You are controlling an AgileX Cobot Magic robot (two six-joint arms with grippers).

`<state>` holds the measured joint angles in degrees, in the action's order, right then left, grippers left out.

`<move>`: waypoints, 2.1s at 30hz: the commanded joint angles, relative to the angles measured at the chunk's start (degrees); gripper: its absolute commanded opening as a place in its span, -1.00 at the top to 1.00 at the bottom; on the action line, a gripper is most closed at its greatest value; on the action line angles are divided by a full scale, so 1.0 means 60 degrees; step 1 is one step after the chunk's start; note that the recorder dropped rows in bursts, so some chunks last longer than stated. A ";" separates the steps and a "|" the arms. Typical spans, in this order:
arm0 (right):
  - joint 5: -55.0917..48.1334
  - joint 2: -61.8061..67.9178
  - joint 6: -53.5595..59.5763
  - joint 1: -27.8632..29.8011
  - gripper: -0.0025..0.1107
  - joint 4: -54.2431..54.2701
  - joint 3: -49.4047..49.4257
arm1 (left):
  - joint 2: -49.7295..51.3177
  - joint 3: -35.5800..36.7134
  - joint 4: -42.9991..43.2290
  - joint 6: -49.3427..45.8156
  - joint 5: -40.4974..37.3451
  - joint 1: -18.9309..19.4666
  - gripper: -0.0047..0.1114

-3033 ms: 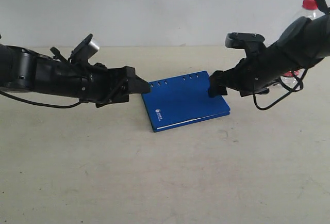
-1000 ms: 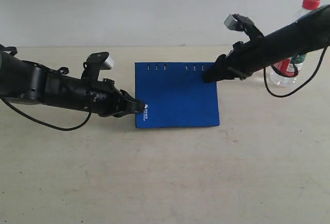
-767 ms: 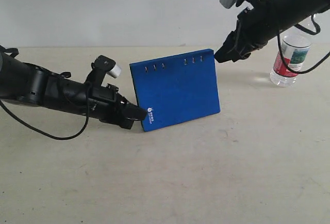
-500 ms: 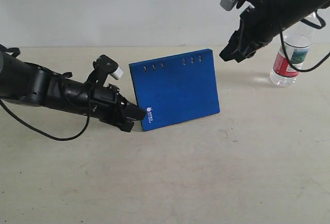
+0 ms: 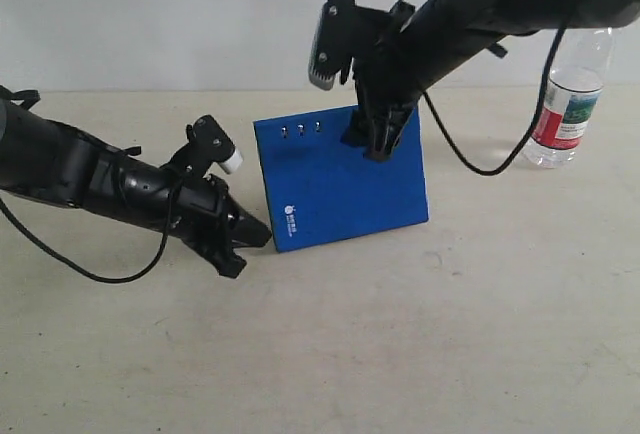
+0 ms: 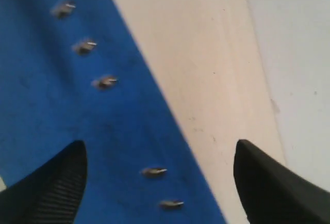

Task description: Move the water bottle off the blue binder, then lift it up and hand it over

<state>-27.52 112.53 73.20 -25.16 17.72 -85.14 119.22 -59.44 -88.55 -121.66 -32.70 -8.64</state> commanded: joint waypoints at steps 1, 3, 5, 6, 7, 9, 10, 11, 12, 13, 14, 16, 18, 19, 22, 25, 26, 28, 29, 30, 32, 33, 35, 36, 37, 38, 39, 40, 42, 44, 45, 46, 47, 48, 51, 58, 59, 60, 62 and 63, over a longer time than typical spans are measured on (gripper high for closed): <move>0.0326 0.0497 -0.0212 -0.0184 -0.28 -0.0138 -0.0022 | 0.0083 0.0069 0.0453 -0.0088 0.0846 -0.0007 0.84; 0.0545 0.0680 -0.0212 -0.0184 -0.28 -0.0138 -0.0022 | 0.0083 0.0069 0.0479 -0.0088 0.1023 -0.0007 0.84; 0.0694 0.0697 -0.0212 -0.0184 -0.28 -0.0157 -0.0022 | 0.0083 0.0069 0.0526 -0.0088 0.1045 -0.0007 0.84; 0.0737 0.0668 -0.0212 -0.0184 -0.28 -0.0133 -0.0022 | 0.0083 0.0069 0.0526 -0.0088 0.1045 -0.0007 0.84; 0.0802 0.0574 -0.0233 -0.0184 -0.28 -0.0079 -0.0022 | 0.0083 0.0069 0.0527 -0.0088 0.0973 -0.0007 0.84; 0.0842 0.0464 -0.0436 -0.0184 -0.28 -0.0059 -0.0022 | 0.0083 0.0069 0.0235 -0.0088 0.0886 -0.0007 0.84; 0.0895 0.0429 -0.0907 -0.0184 -0.28 -0.0059 -0.0022 | 0.0083 0.0069 -0.0072 -0.0088 0.0885 -0.0007 0.84; 0.0987 0.0427 -0.1778 -0.0081 -0.28 -0.0059 -0.0022 | 0.0083 0.0069 -0.0552 -0.0088 0.0885 -0.0007 0.84; 0.1186 0.0472 -0.3007 -0.0010 -0.28 -0.0039 -0.0022 | 0.0083 0.0069 -0.1081 -0.0088 0.0885 -0.0007 0.84; 0.1384 0.0545 -0.4372 0.0128 -0.28 -0.0039 -0.0022 | 0.0083 0.0069 -0.1898 -0.0088 0.0885 -0.0007 0.84; 0.1532 0.0644 -0.5645 0.0285 -0.28 -0.0039 -0.0022 | 0.0083 0.0013 -0.1900 0.0054 0.0860 0.0013 0.84; 0.1672 0.0823 -0.7149 0.0652 -0.28 -0.0039 -0.0022 | 0.0083 -0.0215 -0.1900 0.0823 0.0861 0.0033 0.82; 0.1734 0.0946 -0.7806 0.0951 -0.28 -0.0039 -0.0022 | 0.0083 -0.0453 -0.1900 0.1949 0.0842 0.0033 0.72; 0.1734 0.0991 -0.8193 0.1150 -0.28 -0.0039 -0.0022 | 0.0083 -0.0595 -0.1900 0.2512 0.0842 0.0033 0.62; 0.1481 0.1000 -1.0012 0.1929 -0.28 0.0283 -0.0022 | 0.0083 -0.0984 -0.1900 0.4139 0.0842 0.0033 0.15; 0.1263 0.1048 -1.0350 0.2733 -0.24 0.1679 -0.0022 | 0.0204 -0.1476 -0.1900 0.5803 0.0758 0.0033 -0.17; 0.1171 0.1067 -1.0035 0.2966 -0.18 0.2284 -0.0022 | 0.0344 -0.1643 -0.1900 0.6177 0.0615 0.0033 -0.19; 0.0853 0.1136 -0.9030 0.3280 0.01 0.3706 -0.0022 | 0.0635 -0.1927 -0.1900 0.6642 0.0223 0.0033 -0.17; 0.0490 0.1171 -0.8317 0.3398 0.13 0.4607 -0.0022 | 0.0818 -0.2051 -0.1900 0.6885 0.0055 0.0015 -0.15; 0.0022 0.1239 -0.7481 0.3465 0.23 0.5510 -0.0022 | 0.0995 -0.2136 -0.1900 0.7024 0.0015 0.0015 -0.14; -0.0854 0.1357 -0.5963 0.3514 0.33 0.7061 -0.0022 | 0.1242 -0.2240 -0.1900 0.7172 0.0015 0.0015 -0.13; -0.1324 0.1467 -0.5190 0.3514 0.34 0.7778 -0.0022 | 0.1304 -0.2240 -0.1900 0.7289 0.0059 0.0015 -0.13; -0.2250 0.1600 -0.4144 0.3514 0.33 0.8626 -0.0022 | 0.1319 -0.2240 -0.1900 0.7407 0.0376 0.0052 -0.13; -0.2553 0.1658 -0.4072 0.3514 0.33 0.8607 -0.0022 | 0.1319 -0.2240 -0.1900 0.7407 0.0504 0.0052 -0.13; -0.2650 0.1727 -0.4072 0.3514 0.33 0.8476 -0.0022 | 0.1319 -0.2262 -0.1900 0.7429 0.0653 0.0052 -0.13; -0.2720 0.1826 -0.4149 0.3514 0.33 0.8284 -0.0022 | 0.1319 -0.2281 -0.1900 0.7429 0.0654 0.0052 -0.13; -0.2720 0.1943 -0.4241 0.3514 0.33 0.8106 -0.0022 | 0.1319 -0.2296 -0.1900 0.7429 0.0632 0.0052 -0.13; -0.2704 0.2048 -0.4261 0.3514 0.33 0.7999 -0.0022 | 0.1342 -0.2296 -0.1900 0.7429 0.0603 0.0052 -0.13; -0.2658 0.2359 -0.4372 0.3514 0.32 0.7671 -0.0022 | 0.1361 -0.2296 -0.1900 0.7429 0.0460 0.0052 -0.13; -0.2696 0.2618 -0.4372 0.3514 0.17 0.7465 -0.0022 | 0.1361 -0.2296 -0.1900 0.7429 0.0440 0.0052 -0.13; -0.2722 0.2710 -0.4352 0.3514 0.07 0.7440 -0.0022 | 0.1361 -0.2296 -0.1900 0.7429 0.0440 0.0052 -0.13; -0.2722 0.2800 -0.4330 0.3514 -0.04 0.7432 -0.0022 | 0.1361 -0.2296 -0.1900 0.7398 0.0439 0.0052 -0.13; -0.2722 0.2871 -0.4289 0.3514 -0.13 0.7432 -0.0022 | 0.1361 -0.2296 -0.1900 0.7352 0.0439 0.0052 -0.13; -0.2675 0.2899 -0.4192 0.3514 -0.18 0.7432 -0.0022 | 0.1361 -0.2296 -0.1900 0.7353 0.0439 0.0052 -0.13; -0.2399 0.3032 -0.4109 0.3514 -0.21 0.7427 -0.0022 | 0.1361 -0.2296 -0.1900 0.7353 0.0353 0.0052 -0.13; -0.2476 0.3547 -0.4091 0.3514 -0.21 0.7936 -0.0022 | 0.1361 -0.2296 -0.1900 0.7353 -0.0345 0.0052 -0.13; -0.2668 0.3626 -0.3969 0.3514 -0.21 0.8164 -0.0022 | 0.1361 -0.2296 -0.1900 0.7330 -0.0534 0.0052 -0.13; -0.2983 0.3667 -0.3682 0.3514 -0.21 0.8420 -0.0022 | 0.1361 -0.2296 -0.1900 0.7231 -0.0724 0.0052 -0.13; -0.3748 0.3712 -0.2914 0.3514 -0.21 0.8755 -0.0022 | 0.1361 -0.2296 -0.1900 0.7040 -0.1027 0.0052 -0.13; -0.4224 0.3712 -0.2500 0.3514 -0.21 0.8936 -0.0022 | 0.1361 -0.2296 -0.1900 0.6975 -0.1132 0.0052 -0.13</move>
<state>-47.38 132.86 52.81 -3.99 71.51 -86.06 127.24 -72.97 -99.79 -78.29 -35.45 -8.30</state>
